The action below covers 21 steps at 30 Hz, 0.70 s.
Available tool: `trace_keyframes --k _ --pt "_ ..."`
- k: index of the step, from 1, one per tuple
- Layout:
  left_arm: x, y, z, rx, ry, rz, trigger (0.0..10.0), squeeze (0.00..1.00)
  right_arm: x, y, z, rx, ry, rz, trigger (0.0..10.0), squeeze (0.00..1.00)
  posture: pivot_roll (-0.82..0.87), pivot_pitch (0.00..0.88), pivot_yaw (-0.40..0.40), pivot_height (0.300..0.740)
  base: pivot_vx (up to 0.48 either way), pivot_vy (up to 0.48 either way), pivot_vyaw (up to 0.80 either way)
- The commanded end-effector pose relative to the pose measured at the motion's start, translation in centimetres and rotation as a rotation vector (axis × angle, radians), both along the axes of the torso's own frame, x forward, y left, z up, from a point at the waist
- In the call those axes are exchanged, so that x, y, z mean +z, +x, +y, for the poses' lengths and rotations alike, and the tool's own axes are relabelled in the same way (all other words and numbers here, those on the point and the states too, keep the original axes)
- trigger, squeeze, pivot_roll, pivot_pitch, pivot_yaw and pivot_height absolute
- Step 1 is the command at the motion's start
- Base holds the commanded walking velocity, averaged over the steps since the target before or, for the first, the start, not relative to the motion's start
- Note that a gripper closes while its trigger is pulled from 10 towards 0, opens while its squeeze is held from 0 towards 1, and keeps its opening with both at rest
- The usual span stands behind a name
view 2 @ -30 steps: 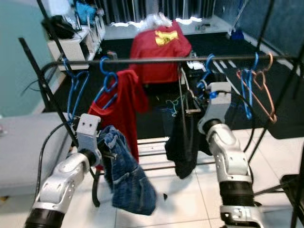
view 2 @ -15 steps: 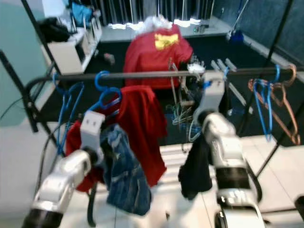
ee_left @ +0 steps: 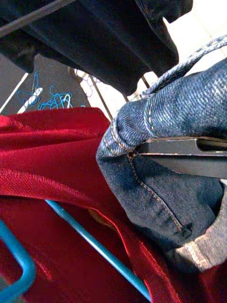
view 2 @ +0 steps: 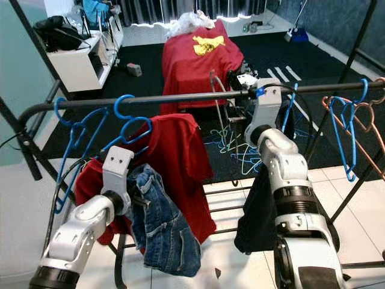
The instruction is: Hang hanger
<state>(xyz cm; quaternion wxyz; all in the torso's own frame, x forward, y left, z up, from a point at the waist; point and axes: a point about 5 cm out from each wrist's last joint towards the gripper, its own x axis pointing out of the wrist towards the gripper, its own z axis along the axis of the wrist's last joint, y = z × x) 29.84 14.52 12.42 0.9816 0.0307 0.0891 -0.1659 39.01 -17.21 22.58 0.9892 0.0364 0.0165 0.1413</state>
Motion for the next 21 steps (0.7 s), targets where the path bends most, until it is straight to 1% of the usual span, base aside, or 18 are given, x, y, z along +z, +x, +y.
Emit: trace_keyframes --k 1,2,4,8,10,11,13,14,15,16,21 --pt "0.5 -0.3 0.2 -0.015 0.002 -0.017 10.0 0.0 0.6 0.6 0.4 0.023 0.003 0.0 10.0 0.0 0.0 0.032 0.039 0.74 0.0 0.0 0.0" --pt "0.5 -0.3 0.2 -0.015 0.002 -0.017 10.0 0.0 0.6 0.6 0.4 0.023 0.003 0.0 10.0 0.0 0.0 0.032 0.039 0.74 0.0 0.0 0.0" --pt "0.6 -0.5 0.2 -0.031 0.015 -0.021 10.0 0.0 1.5 1.3 0.7 0.056 0.066 0.021 10.0 0.0 0.0 0.038 0.037 0.74 0.0 0.0 0.0" --pt "0.8 -0.4 0.2 -0.039 0.015 -0.022 10.0 0.0 2.3 1.9 0.9 0.08 0.098 0.035 10.0 0.0 0.0 0.053 0.047 0.74 0.0 0.0 0.0" --pt "1.1 -0.5 0.2 -0.056 0.009 -0.017 10.0 0.0 2.8 2.3 1.4 0.13 0.113 0.062 10.0 0.0 0.01 0.065 0.05 0.74 0.0 0.0 0.0" --pt "1.3 -0.6 0.3 -0.064 0.005 -0.018 10.0 0.0 3.0 2.4 1.7 0.143 0.102 0.069 10.0 0.0 0.01 0.086 0.048 0.74 0.0 0.0 0.0" --pt "1.5 -0.7 0.3 -0.069 0.001 -0.019 10.0 0.0 3.1 2.5 1.8 0.148 0.085 0.072 10.0 0.0 0.01 0.086 0.048 0.74 0.0 0.0 0.0" --pt "1.6 -1.0 0.5 -0.07 0.0 -0.014 10.0 0.0 3.1 2.6 2.1 0.159 0.078 0.076 10.0 0.0 0.02 0.114 0.04 0.74 0.0 0.0 0.0" --pt "1.6 -1.0 0.5 -0.07 0.0 -0.014 10.0 0.0 3.1 2.6 2.1 0.159 0.078 0.076 10.0 0.0 0.02 0.114 0.04 0.74 0.0 0.0 0.0" --pt "1.5 -1.4 0.6 -0.069 0.0 -0.008 10.0 0.0 3.1 2.7 2.4 0.172 0.074 0.082 10.0 0.0 0.02 0.114 0.04 0.74 0.0 0.0 0.0" --pt "1.4 -1.7 0.8 -0.065 -0.004 0.004 10.0 0.0 3.1 2.9 2.6 0.178 0.072 0.088 10.0 0.0 0.02 0.119 0.036 0.74 0.0 0.0 0.0"
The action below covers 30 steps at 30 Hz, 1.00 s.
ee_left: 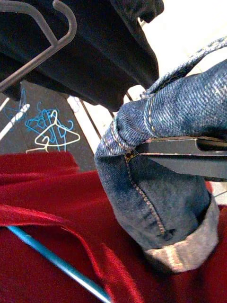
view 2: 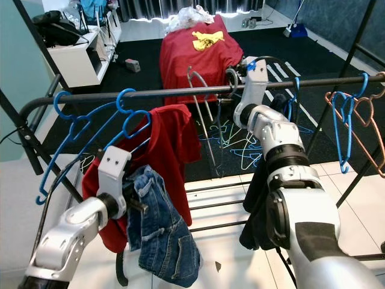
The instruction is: Hang hanger
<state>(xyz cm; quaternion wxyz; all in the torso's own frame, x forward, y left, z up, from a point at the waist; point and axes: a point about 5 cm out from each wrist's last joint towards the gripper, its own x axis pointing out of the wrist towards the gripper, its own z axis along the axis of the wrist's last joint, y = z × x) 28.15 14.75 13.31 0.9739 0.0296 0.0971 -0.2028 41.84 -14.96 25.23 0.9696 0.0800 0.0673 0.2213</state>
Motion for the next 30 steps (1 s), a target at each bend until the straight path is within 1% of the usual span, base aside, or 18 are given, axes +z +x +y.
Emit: trace_keyframes --k 1,2,6,8,10,14,15,16,20,21,22,23,24,30 --pt "0.3 -0.3 0.5 0.001 0.002 -0.009 10.0 0.0 0.4 0.1 0.5 0.019 -0.015 -0.01 10.0 0.0 0.02 0.134 0.018 0.74 0.0 0.0 0.0" --pt "0.2 -0.8 0.4 -0.015 0.006 -0.001 10.0 0.0 0.3 0.2 0.6 0.028 -0.024 0.006 10.0 0.0 0.02 0.136 0.013 0.74 0.0 0.0 0.0" --pt "0.2 -0.9 0.4 -0.02 0.008 0.001 10.0 0.0 0.3 0.2 0.6 0.029 -0.022 0.011 10.0 0.0 0.02 0.136 0.013 0.74 0.0 0.0 0.0" --pt "0.2 -0.9 0.3 -0.025 0.007 0.001 10.0 0.0 0.4 0.2 0.5 0.021 -0.015 0.01 10.0 0.0 0.02 0.141 0.005 0.74 0.0 0.0 0.0" --pt "0.1 -1.2 0.3 -0.023 0.015 0.007 10.0 0.0 0.6 0.3 0.0 -0.005 -0.005 0.009 10.0 0.0 0.01 0.137 0.001 0.74 0.0 0.0 0.0" --pt "0.0 -1.1 0.2 -0.022 0.016 0.009 10.0 0.0 0.4 0.4 -0.2 -0.017 -0.014 0.013 10.0 0.0 0.01 0.129 0.0 0.74 0.0 0.0 0.0" --pt "-0.1 -1.1 0.1 -0.021 0.016 0.011 10.0 0.0 0.3 0.4 -0.4 -0.026 -0.013 0.014 10.0 0.48 0.01 0.12 0.001 0.74 0.0 0.0 0.0" --pt "-0.2 -1.1 0.1 -0.02 0.016 0.013 10.0 0.0 0.2 0.4 -0.5 -0.032 -0.012 0.014 10.0 1.0 0.01 0.114 0.0 0.74 0.0 0.0 0.0" --pt "-0.3 -1.2 0.1 -0.019 0.016 0.015 10.0 0.0 0.2 0.4 -0.7 -0.037 -0.01 0.014 10.0 1.0 0.01 0.114 0.0 0.74 0.0 0.0 0.0" --pt "-0.3 -1.2 0.1 -0.015 0.016 0.015 10.0 0.0 0.1 0.4 -0.8 -0.053 -0.027 0.01 10.0 1.0 0.01 0.104 -0.002 0.74 0.0 0.0 0.0" --pt "-0.3 -1.1 0.2 -0.005 0.014 0.014 10.0 0.0 0.1 0.4 -1.0 -0.065 -0.041 0.005 10.0 0.11 0.0 0.093 -0.003 0.74 0.0 0.0 0.0" --pt "-0.3 -1.1 0.2 -0.005 0.014 0.014 10.0 0.0 0.1 0.4 -1.0 -0.065 -0.041 0.005 10.0 0.11 0.0 0.093 -0.003 0.74 0.0 0.0 0.0" --pt "-0.4 -1.1 0.3 0.004 0.012 0.012 10.0 0.0 0.1 0.5 -1.1 -0.074 -0.041 -0.005 10.0 0.0 0.0 0.085 -0.008 0.74 0.0 0.0 0.0" --pt "-0.5 -1.2 0.4 0.017 0.008 0.009 10.0 0.0 0.4 0.5 -1.3 -0.087 -0.025 -0.027 10.0 0.0 0.0 0.065 -0.018 0.74 0.0 0.0 0.0"
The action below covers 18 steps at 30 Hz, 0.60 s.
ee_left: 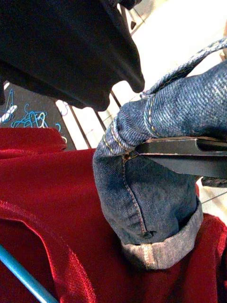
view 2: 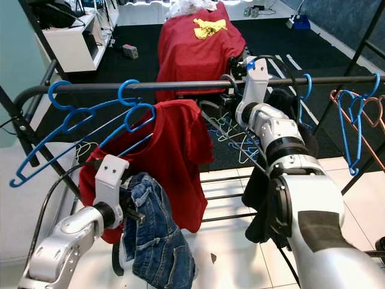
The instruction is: Hang hanger
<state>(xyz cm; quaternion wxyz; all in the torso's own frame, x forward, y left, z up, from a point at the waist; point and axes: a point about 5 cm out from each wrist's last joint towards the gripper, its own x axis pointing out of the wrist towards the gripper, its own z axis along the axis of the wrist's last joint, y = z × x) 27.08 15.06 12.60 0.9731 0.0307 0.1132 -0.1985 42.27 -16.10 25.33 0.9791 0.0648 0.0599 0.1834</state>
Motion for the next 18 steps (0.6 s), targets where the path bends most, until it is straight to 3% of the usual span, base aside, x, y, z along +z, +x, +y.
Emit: trace_keyframes --k 1,10,13,18 --pt "0.2 -0.1 0.1 0.02 -0.011 -0.025 10.0 0.0 0.3 0.0 -0.3 -0.008 0.007 -0.022 10.0 0.0 0.0 0.055 -0.024 0.74 0.0 0.0 0.0" --pt "0.1 -0.2 0.0 0.037 -0.027 -0.029 10.0 0.0 -0.3 -0.2 -0.2 0.011 -0.07 -0.049 10.0 0.0 0.02 0.021 -0.018 0.74 0.0 0.0 0.0" --pt "0.3 0.4 0.2 0.121 -0.019 -0.072 10.0 0.0 -1.5 -0.7 0.1 0.0 -0.156 -0.083 10.0 0.0 0.05 0.0 -0.012 0.74 0.0 0.0 0.0" --pt "0.6 0.7 0.7 0.2 -0.04 -0.112 10.0 0.0 -2.1 -1.7 -0.8 -0.105 -0.167 -0.126 10.0 0.0 0.06 0.0 -0.024 0.74 0.0 0.0 0.0"
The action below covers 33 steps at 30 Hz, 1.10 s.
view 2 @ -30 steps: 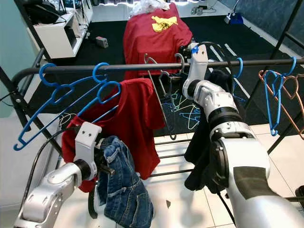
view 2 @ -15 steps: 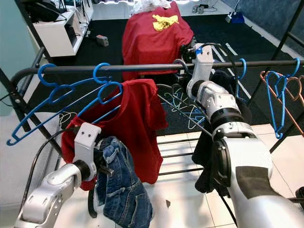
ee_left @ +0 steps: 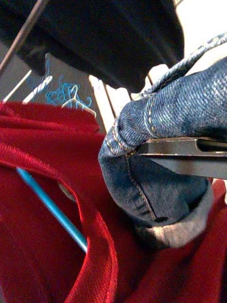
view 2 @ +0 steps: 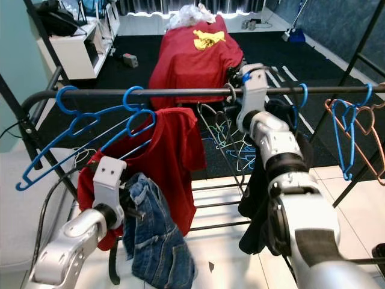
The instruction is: Hang hanger
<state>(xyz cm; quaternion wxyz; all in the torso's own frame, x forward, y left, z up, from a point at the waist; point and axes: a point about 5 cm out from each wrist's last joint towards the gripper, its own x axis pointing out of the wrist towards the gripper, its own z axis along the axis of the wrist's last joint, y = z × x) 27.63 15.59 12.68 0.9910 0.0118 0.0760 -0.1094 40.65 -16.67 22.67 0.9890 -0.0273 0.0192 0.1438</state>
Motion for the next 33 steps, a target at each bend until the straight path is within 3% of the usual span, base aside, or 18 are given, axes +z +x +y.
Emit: trace_keyframes --k 1,11,13,17,21,22,25,26,30,31,33 --pt "0.5 0.1 0.2 0.018 -0.005 -0.038 10.0 0.0 0.6 -0.1 -0.2 -0.028 0.006 -0.019 10.0 0.0 0.06 0.0 -0.024 0.74 0.0 0.0 0.0" --pt "0.6 0.8 0.4 0.081 -0.042 -0.048 10.0 0.0 0.6 -1.7 -1.4 -0.101 0.031 -0.06 10.0 0.0 0.07 0.0 -0.05 0.74 0.0 0.0 0.0" --pt "0.5 0.8 0.6 0.095 -0.063 -0.04 10.0 0.0 0.5 -3.6 -1.1 -0.115 0.03 -0.082 10.0 0.0 0.07 0.0 -0.038 0.74 0.0 0.0 0.0" --pt "0.4 0.8 0.5 0.088 -0.067 -0.039 10.0 0.0 0.3 -4.4 -1.0 -0.118 0.025 -0.084 10.0 0.0 0.08 0.001 -0.038 0.74 0.0 0.0 0.0" --pt "0.7 1.1 0.4 0.074 -0.07 -0.05 10.0 0.0 0.4 -5.4 -0.5 -0.147 0.018 -0.118 10.0 0.0 0.08 0.009 -0.038 0.74 0.0 0.0 0.0" --pt "0.8 1.0 0.6 0.081 -0.066 -0.055 10.0 0.0 0.8 -5.9 0.0 -0.142 -0.05 -0.156 10.0 0.0 0.08 0.013 -0.04 0.74 0.0 0.0 0.0" --pt "0.8 0.8 0.8 0.091 -0.065 -0.057 10.0 0.0 1.4 -6.4 0.8 -0.114 -0.09 -0.208 10.0 0.0 0.07 0.028 -0.038 0.74 0.0 0.0 0.0" --pt "0.8 0.6 0.9 0.099 -0.069 -0.06 10.0 0.0 1.9 -6.9 1.9 -0.07 -0.071 -0.253 10.0 0.0 0.07 0.019 -0.039 0.74 0.0 0.0 0.0" --pt "0.8 0.6 0.7 0.097 -0.073 -0.061 10.0 0.0 1.6 -7.1 2.9 -0.035 -0.035 -0.278 10.0 0.0 0.07 0.02 -0.049 0.74 0.0 0.0 0.0" --pt "1.0 0.9 0.6 0.1 -0.084 -0.068 10.0 0.0 1.1 -7.3 3.6 -0.022 0.055 -0.282 10.0 0.0 0.06 0.012 -0.043 0.74 0.0 0.0 0.0" --pt "1.0 0.9 0.6 0.1 -0.084 -0.068 10.0 0.0 1.1 -7.3 3.6 -0.022 0.055 -0.282 10.0 0.0 0.06 0.012 -0.043 0.74 0.0 0.0 0.0"
